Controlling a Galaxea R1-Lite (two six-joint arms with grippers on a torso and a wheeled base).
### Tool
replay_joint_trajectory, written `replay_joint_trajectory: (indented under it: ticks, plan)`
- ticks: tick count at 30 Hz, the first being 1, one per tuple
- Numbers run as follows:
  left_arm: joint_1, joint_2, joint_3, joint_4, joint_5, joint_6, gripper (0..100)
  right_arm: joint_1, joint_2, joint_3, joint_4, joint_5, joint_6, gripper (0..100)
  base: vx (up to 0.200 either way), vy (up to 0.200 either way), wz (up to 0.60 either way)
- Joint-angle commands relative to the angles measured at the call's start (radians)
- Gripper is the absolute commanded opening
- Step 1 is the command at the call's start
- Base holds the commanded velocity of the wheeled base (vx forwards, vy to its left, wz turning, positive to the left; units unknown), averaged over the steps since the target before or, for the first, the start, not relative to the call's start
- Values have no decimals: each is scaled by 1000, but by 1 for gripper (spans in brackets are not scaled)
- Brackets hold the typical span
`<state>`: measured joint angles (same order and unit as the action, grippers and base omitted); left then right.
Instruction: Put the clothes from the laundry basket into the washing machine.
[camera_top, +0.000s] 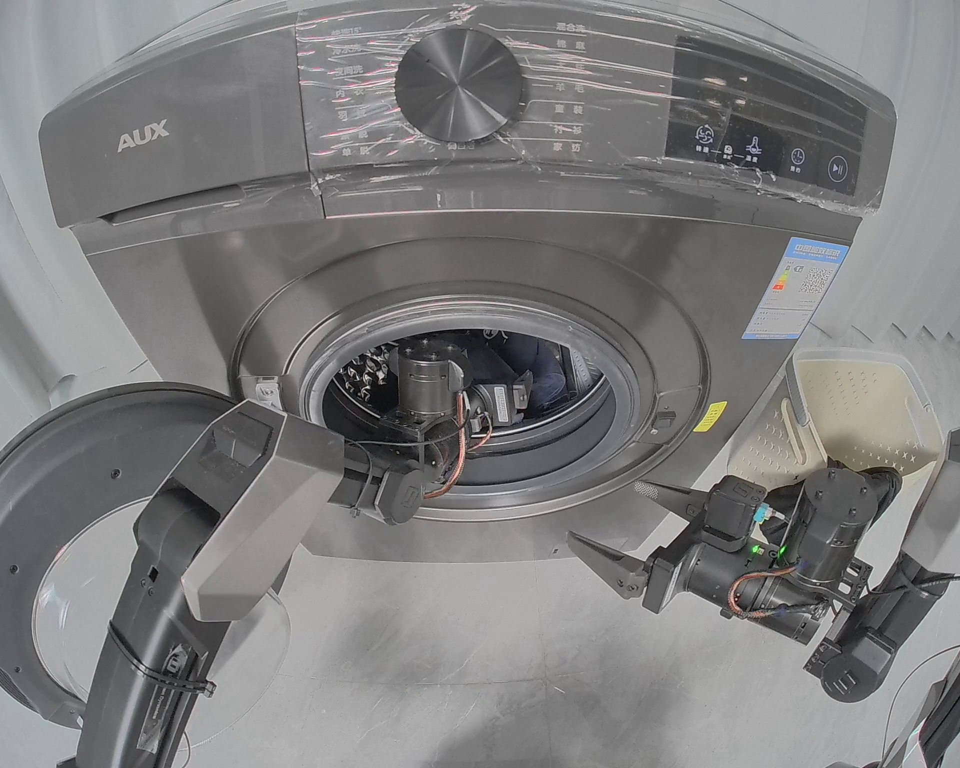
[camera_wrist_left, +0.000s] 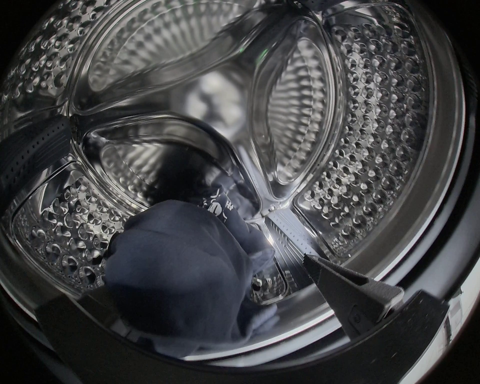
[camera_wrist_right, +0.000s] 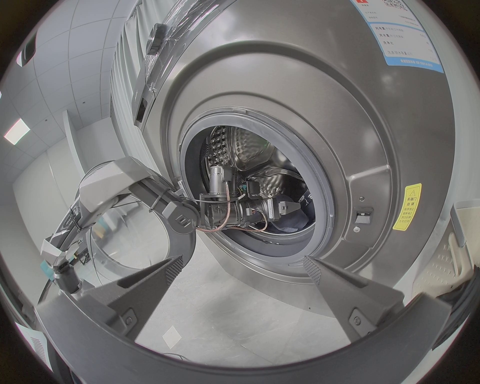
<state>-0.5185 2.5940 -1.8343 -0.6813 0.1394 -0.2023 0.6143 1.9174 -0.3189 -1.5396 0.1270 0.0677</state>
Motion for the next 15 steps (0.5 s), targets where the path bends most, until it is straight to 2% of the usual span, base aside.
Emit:
replay_joint_trajectory:
  ticks: [1, 2, 4, 8, 12, 15]
  plan:
    - [-40, -201, 306, -64, -4, 50, 100, -1, 2, 4, -1, 0, 0, 100, 0, 0, 0]
    - [-52, -247, 405, -106, -6, 92, 100, -1, 2, 6, -1, 0, 0, 100, 0, 0, 0]
    - [-75, -298, 512, -147, -9, 123, 100, -1, 2, 8, -1, 0, 0, 100, 0, 0, 0]
    - [-129, -385, 707, -195, -20, 132, 100, -1, 2, 11, -1, 0, 0, 100, 0, 0, 0]
    - [-172, -440, 854, -247, -57, 133, 100, -1, 2, 12, -1, 0, 1, 100, 0, 0, 0]
    - [-199, -476, 935, -307, -61, 130, 100, -4, 2, 14, -1, 0, 1, 100, 0, 0, 0]
